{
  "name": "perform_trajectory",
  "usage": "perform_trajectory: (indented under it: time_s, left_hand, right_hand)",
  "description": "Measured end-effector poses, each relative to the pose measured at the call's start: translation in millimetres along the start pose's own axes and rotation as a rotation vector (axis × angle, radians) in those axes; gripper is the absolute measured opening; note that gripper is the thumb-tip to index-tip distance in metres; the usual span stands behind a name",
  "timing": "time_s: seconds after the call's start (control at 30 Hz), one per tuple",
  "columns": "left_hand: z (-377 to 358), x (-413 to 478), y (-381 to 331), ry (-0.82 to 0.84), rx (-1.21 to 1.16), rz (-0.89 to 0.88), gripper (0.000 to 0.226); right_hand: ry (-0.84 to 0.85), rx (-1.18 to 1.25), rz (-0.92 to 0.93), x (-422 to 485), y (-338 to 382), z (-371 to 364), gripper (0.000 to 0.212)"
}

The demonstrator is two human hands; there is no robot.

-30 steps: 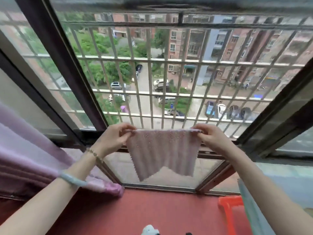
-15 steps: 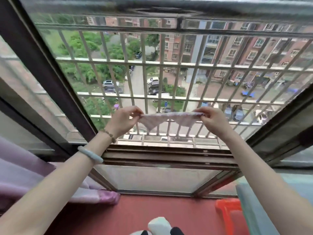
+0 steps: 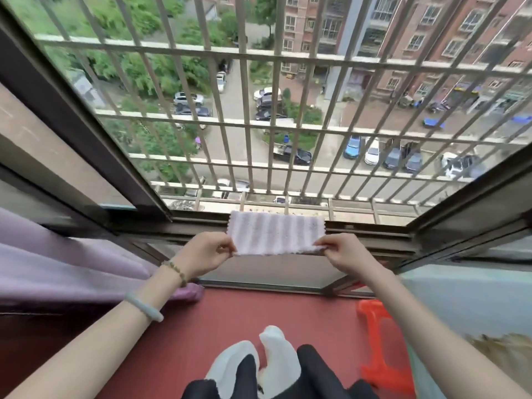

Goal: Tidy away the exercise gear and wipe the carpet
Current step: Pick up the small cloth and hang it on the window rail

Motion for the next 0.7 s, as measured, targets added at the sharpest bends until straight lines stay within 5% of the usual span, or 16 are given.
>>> perform_trajectory:
  time_s: [0.37, 0.47, 0.7]
  left_hand:
    - [-21.1, -24.5, 13.2, 0.157, 0.008, -0.022, 0.010]
    - [-21.6, -21.1, 11.5, 0.129, 0.075, -0.064, 0.048]
    - [-42.8, 17.3, -8.9, -0.129, 0.377, 0.000, 0.066]
  right_hand:
    - [0.165, -0.065, 0.070, -27.6, 2.3, -26.4, 0.039]
    - [0.205, -0.076, 0.115, -26.8, 7.4, -23.3, 0.058]
    - [-0.226, -0.232, 0.133, 11.5, 3.9, -47.3, 0.049]
Point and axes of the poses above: each hand's wrist, its own x-axis towards the middle knuckle, its own z-axis out of the back of the hand, y = z × x, the point moved 1 cm from there along x, towards the middle knuckle, and after that the axes turned 8 degrees about -x, right-handed, at the moved point
